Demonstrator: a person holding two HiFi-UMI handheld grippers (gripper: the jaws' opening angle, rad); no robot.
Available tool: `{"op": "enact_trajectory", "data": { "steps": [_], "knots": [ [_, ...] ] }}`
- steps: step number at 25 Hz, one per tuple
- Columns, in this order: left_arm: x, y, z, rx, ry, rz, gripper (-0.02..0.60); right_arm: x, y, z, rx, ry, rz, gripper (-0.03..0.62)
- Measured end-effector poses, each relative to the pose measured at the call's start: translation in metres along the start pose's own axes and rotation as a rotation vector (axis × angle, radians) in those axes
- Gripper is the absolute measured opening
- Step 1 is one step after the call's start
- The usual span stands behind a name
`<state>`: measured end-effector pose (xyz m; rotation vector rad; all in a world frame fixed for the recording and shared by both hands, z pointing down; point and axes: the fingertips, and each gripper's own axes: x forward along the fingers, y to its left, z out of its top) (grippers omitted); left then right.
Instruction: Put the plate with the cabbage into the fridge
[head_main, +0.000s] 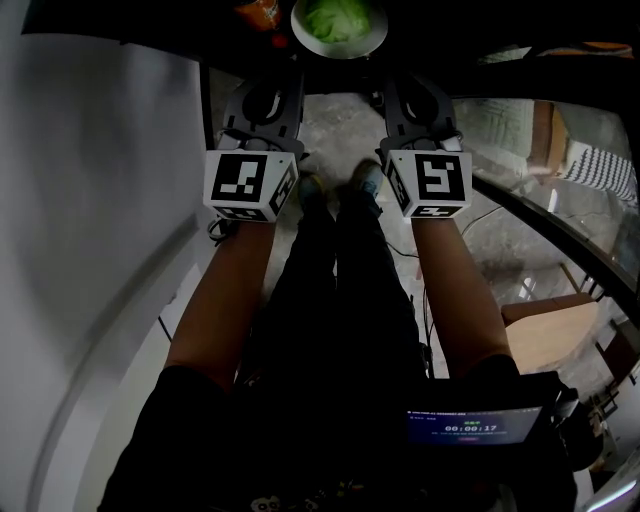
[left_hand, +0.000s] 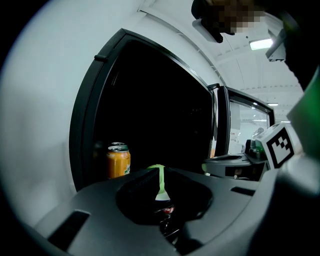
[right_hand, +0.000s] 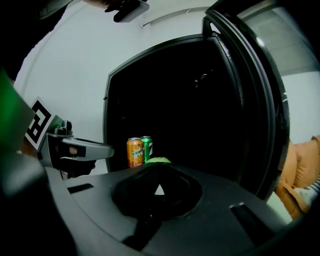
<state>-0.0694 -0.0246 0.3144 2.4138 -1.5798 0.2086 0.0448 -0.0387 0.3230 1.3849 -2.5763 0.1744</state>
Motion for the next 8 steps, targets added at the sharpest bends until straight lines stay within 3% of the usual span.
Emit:
{"op": "enact_trajectory", "data": {
  "steps": [8],
  "knots": [
    [-0.016, -0.006, 0.026, 0.023, -0.008, -0.026, 0.011, -0.019, 0.005, 0.030, -0.013, -0.025, -0.026, 0.003]
  ]
}}
